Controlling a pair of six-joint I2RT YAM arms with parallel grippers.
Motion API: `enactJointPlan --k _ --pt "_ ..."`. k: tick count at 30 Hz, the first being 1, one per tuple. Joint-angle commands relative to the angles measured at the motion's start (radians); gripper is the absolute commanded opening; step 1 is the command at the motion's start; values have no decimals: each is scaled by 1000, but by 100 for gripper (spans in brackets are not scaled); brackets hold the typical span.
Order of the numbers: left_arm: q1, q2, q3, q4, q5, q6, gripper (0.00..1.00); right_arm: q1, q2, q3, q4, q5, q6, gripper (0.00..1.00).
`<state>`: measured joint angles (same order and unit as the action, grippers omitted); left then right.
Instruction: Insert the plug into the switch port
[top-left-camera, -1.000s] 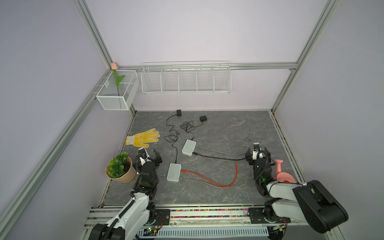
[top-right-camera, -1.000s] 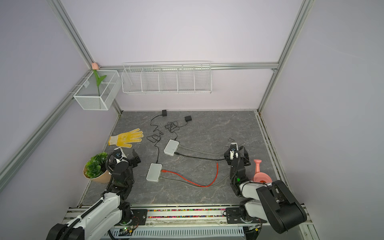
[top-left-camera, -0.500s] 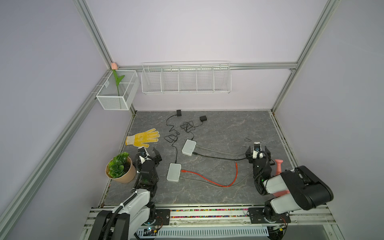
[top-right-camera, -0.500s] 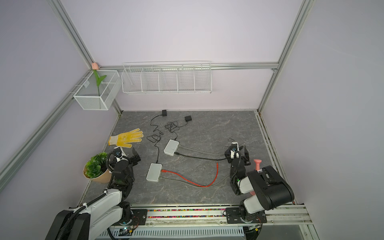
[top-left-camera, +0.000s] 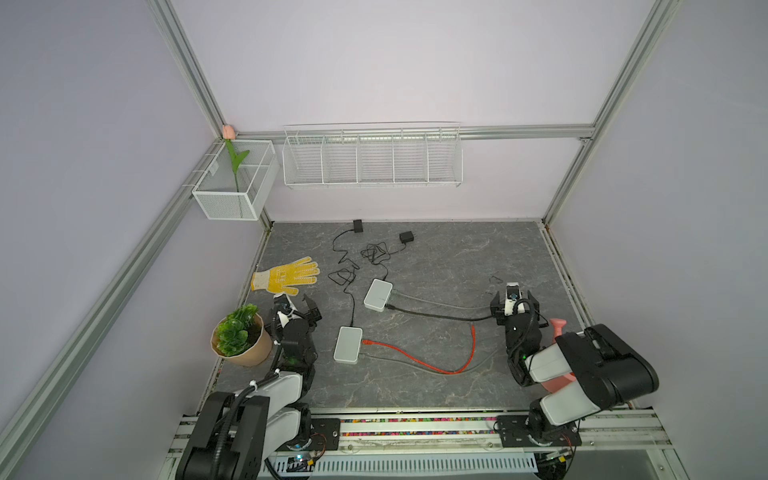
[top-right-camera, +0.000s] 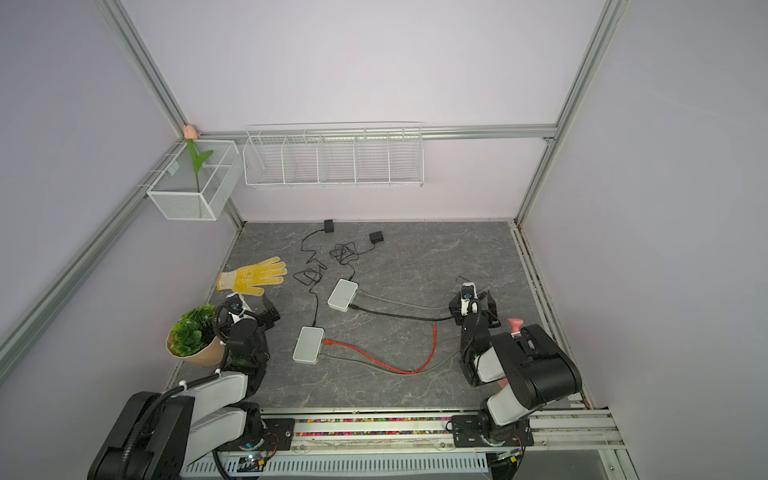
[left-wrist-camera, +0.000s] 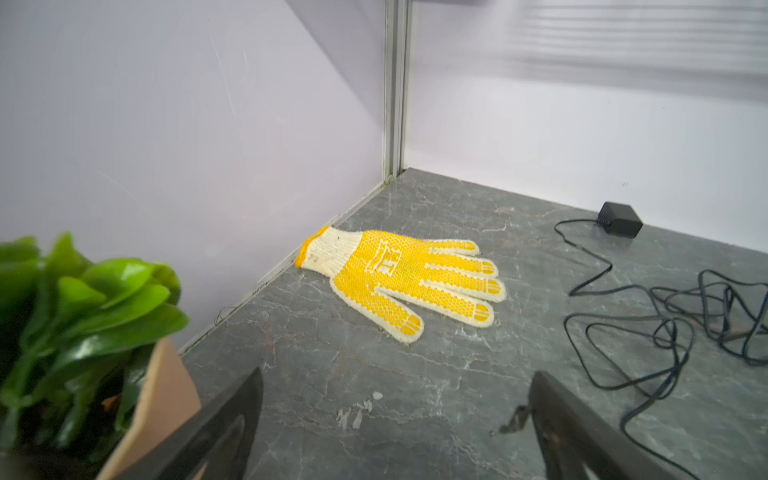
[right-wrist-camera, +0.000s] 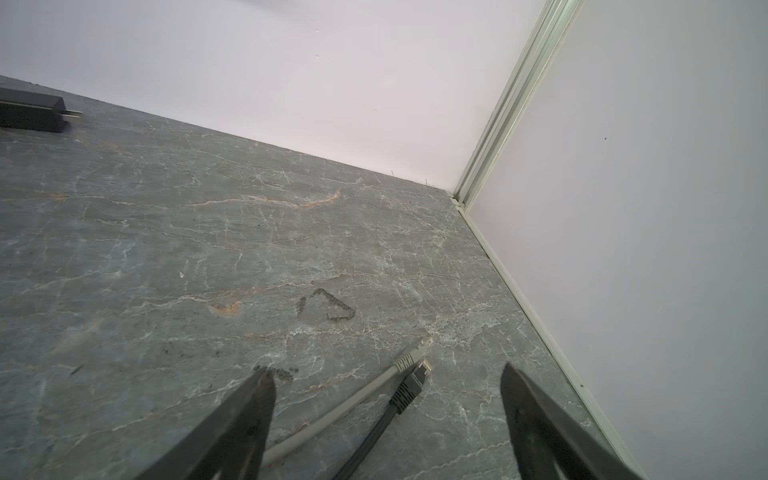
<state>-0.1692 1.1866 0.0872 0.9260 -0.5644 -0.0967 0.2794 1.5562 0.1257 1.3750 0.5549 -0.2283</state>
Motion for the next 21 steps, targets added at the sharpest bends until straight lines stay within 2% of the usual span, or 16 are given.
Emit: enactJointPlan --k 1,5,8,11,14,18,20,21 --pt "5 55 24 143 -10 15 99 -7 4 11 59 -9 15 88" --pt "13 160 9 284 -9 29 99 -13 4 9 59 -14 22 88" --pt "13 273 -33 482 -4 40 99 -21 2 8 58 -22 32 88" --pt "13 289 -31 486 7 42 99 -26 4 6 59 -27 35 88" --pt "10 287 -36 485 77 73 99 -28 7 9 59 -48 32 88" --pt "-47 304 -21 485 132 174 99 -34 5 3 59 -95 23 88" --pt "-69 323 -15 485 224 251 99 -34 4 -3 59 -121 15 88" --pt "-89 333 -10 485 220 277 99 -34 5 -4 59 -133 10 88"
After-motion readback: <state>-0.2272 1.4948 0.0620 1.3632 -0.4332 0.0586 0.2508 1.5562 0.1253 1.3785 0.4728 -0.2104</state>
